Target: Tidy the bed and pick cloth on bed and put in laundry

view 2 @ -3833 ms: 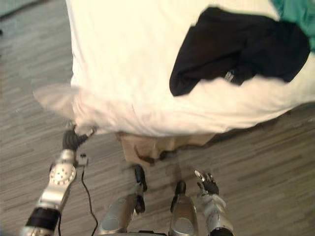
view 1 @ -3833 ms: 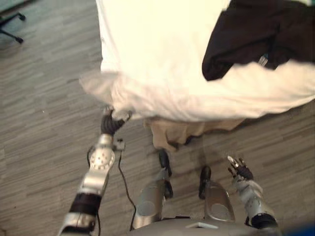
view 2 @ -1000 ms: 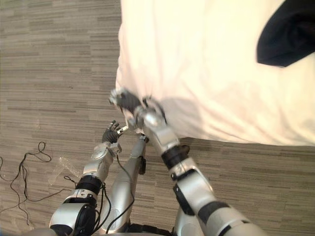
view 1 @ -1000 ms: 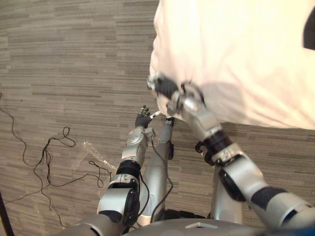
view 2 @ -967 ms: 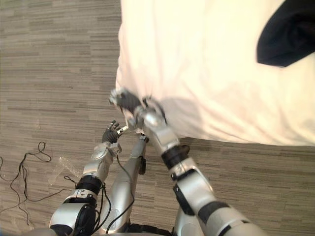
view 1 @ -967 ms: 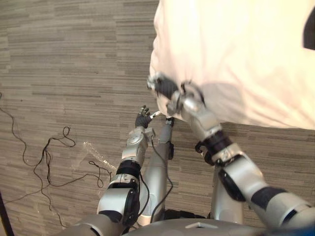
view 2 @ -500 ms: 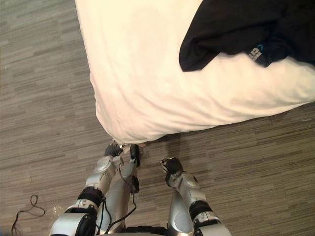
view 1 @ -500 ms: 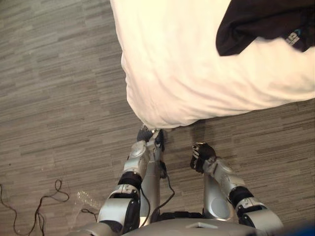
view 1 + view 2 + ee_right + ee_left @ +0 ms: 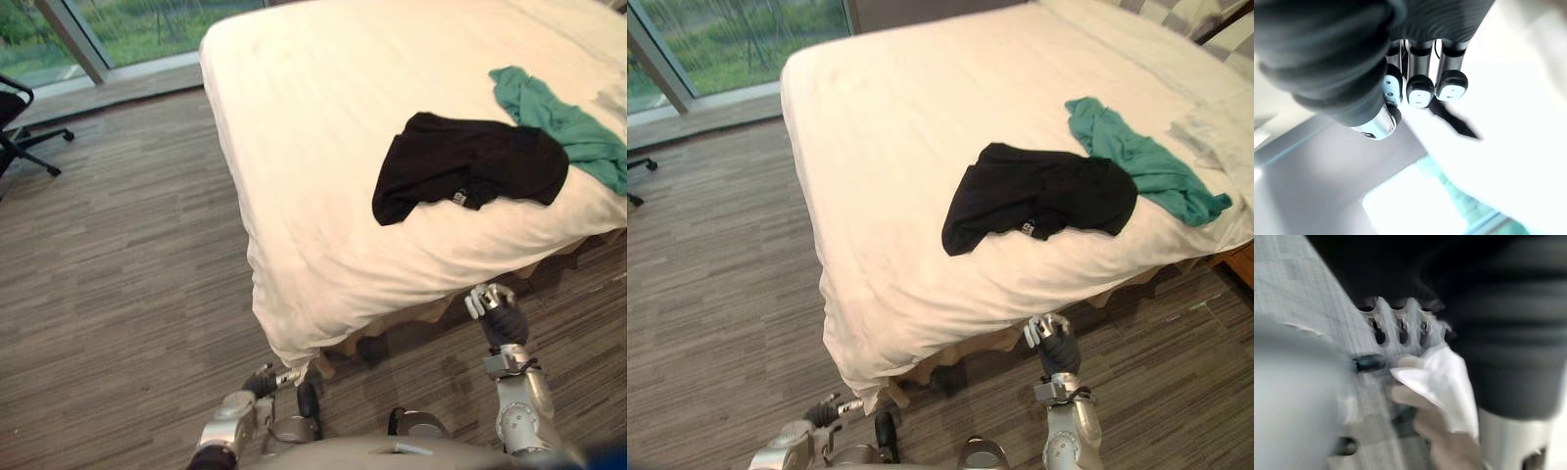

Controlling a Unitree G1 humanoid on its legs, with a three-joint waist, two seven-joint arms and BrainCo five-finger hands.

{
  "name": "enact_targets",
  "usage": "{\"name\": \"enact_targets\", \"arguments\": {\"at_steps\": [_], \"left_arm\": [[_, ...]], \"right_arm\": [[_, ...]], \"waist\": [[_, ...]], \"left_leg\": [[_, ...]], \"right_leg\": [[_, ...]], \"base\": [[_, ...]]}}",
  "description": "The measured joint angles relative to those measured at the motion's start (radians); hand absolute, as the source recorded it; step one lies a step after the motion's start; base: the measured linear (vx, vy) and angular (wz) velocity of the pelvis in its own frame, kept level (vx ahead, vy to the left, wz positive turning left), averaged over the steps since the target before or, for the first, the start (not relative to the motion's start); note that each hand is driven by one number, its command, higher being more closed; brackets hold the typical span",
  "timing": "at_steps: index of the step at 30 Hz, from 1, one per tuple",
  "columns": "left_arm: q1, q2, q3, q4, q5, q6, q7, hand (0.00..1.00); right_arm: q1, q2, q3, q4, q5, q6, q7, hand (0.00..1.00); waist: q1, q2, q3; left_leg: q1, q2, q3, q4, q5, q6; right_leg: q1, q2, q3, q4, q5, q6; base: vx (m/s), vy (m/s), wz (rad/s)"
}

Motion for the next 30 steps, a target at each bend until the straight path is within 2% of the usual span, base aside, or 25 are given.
{"name": "enact_targets", "arguments": {"at_steps": [4,6,9,11,12,13,14,15,16,17,19,20,23,27,30], "left_arm": [[0.020,0.001,-0.003,-0.001,-0.001,-0.002,0.000,0.00],[0.019,-0.002,-0.015,-0.002,-0.001,-0.018,0.001,0.00],[0.017,-0.004,-0.050,-0.006,-0.001,-0.023,0.018,0.00],[-0.005,-0.007,-0.082,-0.009,0.000,-0.021,0.020,0.00],[-0.014,-0.009,-0.104,-0.009,-0.001,-0.022,0.021,0.00],[-0.052,-0.003,-0.149,-0.009,-0.004,-0.021,0.024,0.00],[-0.117,0.000,-0.169,-0.009,-0.017,-0.021,0.044,0.00],[-0.161,0.000,-0.171,-0.009,-0.029,-0.022,0.057,0.00],[-0.251,0.001,-0.168,-0.009,-0.060,-0.026,0.071,0.00],[-0.333,0.003,-0.161,-0.008,-0.085,-0.033,0.082,0.00],[-0.432,0.003,-0.136,-0.008,-0.099,-0.034,0.083,0.00],[-0.479,0.002,-0.112,-0.007,-0.100,-0.034,0.082,0.00],[-0.545,0.000,-0.052,-0.010,-0.118,-0.029,0.088,0.00],[-0.570,-0.031,0.004,-0.050,-0.178,-0.013,0.121,0.00],[-0.571,-0.058,0.038,-0.058,-0.180,-0.014,0.136,0.00]], "right_arm": [[-0.007,0.029,0.079,-0.063,0.002,0.079,0.025,1.00],[-0.015,0.044,0.175,-0.055,0.003,0.126,-0.003,1.00],[-0.045,0.072,0.269,0.016,0.019,0.149,-0.067,1.00],[-0.081,0.070,0.300,0.055,0.022,0.150,-0.109,1.00],[-0.109,0.062,0.310,0.070,0.022,0.147,-0.127,1.00],[-0.201,0.052,0.315,0.095,0.023,0.135,-0.167,1.00],[-0.321,0.039,0.301,0.122,0.050,0.116,-0.209,1.00],[-0.393,0.031,0.289,0.140,0.068,0.103,-0.232,1.00],[-0.529,0.016,0.249,0.179,0.102,0.088,-0.270,1.00],[-0.666,-0.004,0.195,0.237,0.133,0.082,-0.298,1.00],[-0.780,-0.036,0.139,0.314,0.176,0.085,-0.320,1.00],[-0.818,-0.048,0.117,0.310,0.214,0.081,-0.304,1.00],[-0.815,-0.039,0.116,0.202,0.250,0.086,-0.265,1.00],[-0.788,0.011,0.111,0.151,0.258,0.106,-0.238,1.00],[-0.733,0.038,0.108,0.131,0.285,0.103,-0.204,1.00]], "waist": [[0.004,-0.001,-0.019],[0.019,0.003,-0.019],[0.026,0.013,-0.024],[0.026,0.014,-0.012],[0.027,0.030,-0.004],[0.034,0.033,0.016],[0.039,0.055,0.061],[0.039,0.056,0.092],[0.040,0.060,0.157],[0.048,0.072,0.236],[0.058,0.078,0.293],[0.061,0.079,0.299],[0.055,0.071,0.323],[0.047,0.069,0.324],[0.047,0.063,0.326]], "left_leg": [[0.015,-0.004,-0.021,0.000,-0.006,0.002],[0.026,-0.005,-0.024,0.000,-0.007,0.003],[0.023,-0.010,-0.033,-0.001,-0.009,0.007],[-0.001,-0.015,-0.047,0.000,-0.009,0.007],[-0.027,-0.015,-0.048,0.000,-0.007,0.004],[-0.085,-0.016,-0.047,0.001,0.001,-0.003],[-0.145,-0.018,-0.048,0.001,0.008,-0.013],[-0.182,-0.019,-0.049,0.001,0.011,-0.016],[-0.250,-0.020,-0.048,0.004,0.026,-0.028],[-0.299,-0.016,-0.052,0.006,0.070,-0.025],[-0.373,-0.016,-0.050,0.006,0.116,-0.017],[-0.431,-0.021,-0.047,0.007,0.126,-0.009],[-0.477,-0.031,-0.022,0.007,0.147,0.010],[-0.483,-0.033,-0.016,0.007,0.144,0.008],[-0.477,-0.020,0.003,0.007,0.137,0.001]], "right_leg": [[0.032,-0.001,-0.018,-0.011,0.004,0.005],[0.049,-0.001,-0.020,-0.017,0.003,0.001],[0.052,-0.003,-0.027,-0.024,0.006,0.003],[0.036,-0.008,-0.040,-0.023,0.006,0.003],[0.008,-0.011,-0.039,-0.010,0.006,0.001],[-0.078,-0.018,-0.038,0.041,-0.002,-0.003],[-0.168,-0.028,-0.035,0.099,-0.008,-0.008],[-0.218,-0.035,-0.033,0.130,-0.012,-0.008],[-0.305,-0.044,-0.027,0.184,-0.015,-0.011],[-0.371,-0.045,-0.023,0.227,-0.013,-0.018],[-0.468,-0.054,-0.018,0.289,-0.025,-0.024],[-0.541,-0.064,-0.015,0.322,-0.033,-0.027],[-0.627,-0.083,0.009,0.387,-0.057,-0.032],[-0.659,-0.091,0.018,0.427,-0.090,-0.045],[-0.657,-0.078,0.024,0.424,-0.092,-0.049]], "base": [[-0.05,0.030,0.13],[-0.04,0.019,0.07],[-0.01,0.014,0.08],[-0.02,0.022,0.15],[-0.06,0.036,0.07],[-0.07,0.038,0.04],[-0.08,0.036,0.06],[-0.14,0.023,0.15],[-0.13,0.006,0.19],[-0.18,-0.017,0.16],[-0.10,-0.039,0.11],[-0.01,-0.049,0.06],[0.07,-0.060,-0.06],[0.04,-0.073,-0.03],[0.01,-0.079,-0.10]]}}
